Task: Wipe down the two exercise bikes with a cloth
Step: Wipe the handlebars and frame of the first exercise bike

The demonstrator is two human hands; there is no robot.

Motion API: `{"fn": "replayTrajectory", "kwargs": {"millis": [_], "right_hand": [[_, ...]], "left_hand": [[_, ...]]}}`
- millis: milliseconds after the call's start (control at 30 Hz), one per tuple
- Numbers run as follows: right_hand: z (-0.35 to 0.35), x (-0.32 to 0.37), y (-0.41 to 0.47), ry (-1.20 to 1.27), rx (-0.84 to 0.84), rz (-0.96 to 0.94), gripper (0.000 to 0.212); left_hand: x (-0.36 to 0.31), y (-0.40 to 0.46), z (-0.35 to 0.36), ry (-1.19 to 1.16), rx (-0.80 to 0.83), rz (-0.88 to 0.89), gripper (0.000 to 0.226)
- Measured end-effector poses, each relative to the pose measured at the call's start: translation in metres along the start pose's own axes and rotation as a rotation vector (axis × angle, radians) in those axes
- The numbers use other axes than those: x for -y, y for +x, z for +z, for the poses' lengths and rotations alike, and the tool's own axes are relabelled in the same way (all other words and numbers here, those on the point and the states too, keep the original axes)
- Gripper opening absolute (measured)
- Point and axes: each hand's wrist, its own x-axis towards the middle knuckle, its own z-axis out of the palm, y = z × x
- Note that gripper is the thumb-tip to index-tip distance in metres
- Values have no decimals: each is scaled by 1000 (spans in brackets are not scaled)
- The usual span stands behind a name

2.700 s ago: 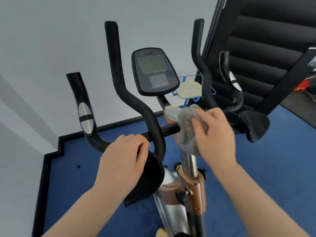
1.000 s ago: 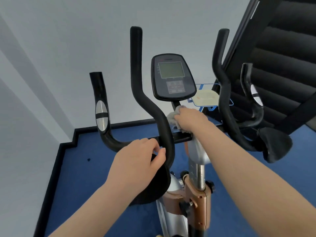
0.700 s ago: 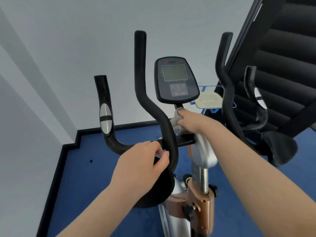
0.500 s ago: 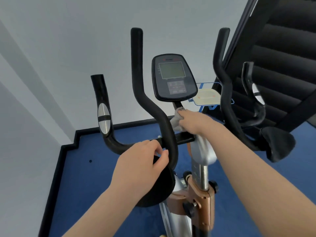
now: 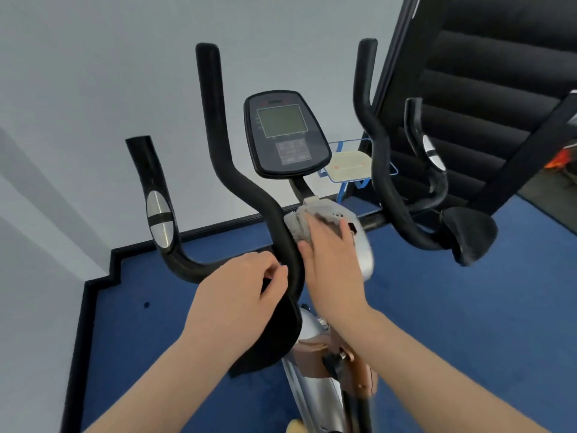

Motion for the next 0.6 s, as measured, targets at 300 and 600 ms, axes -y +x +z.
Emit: {"fn": "replayTrajectory", "kwargs": {"millis": [300, 600], "right_hand": [[-19, 8, 2, 378, 78, 153, 40], [-16, 18, 11, -10, 104, -383, 31]], "left_hand": [[10, -20, -4, -284, -136, -106, 11], [23, -54, 13, -478, -254, -227, 28]]}}
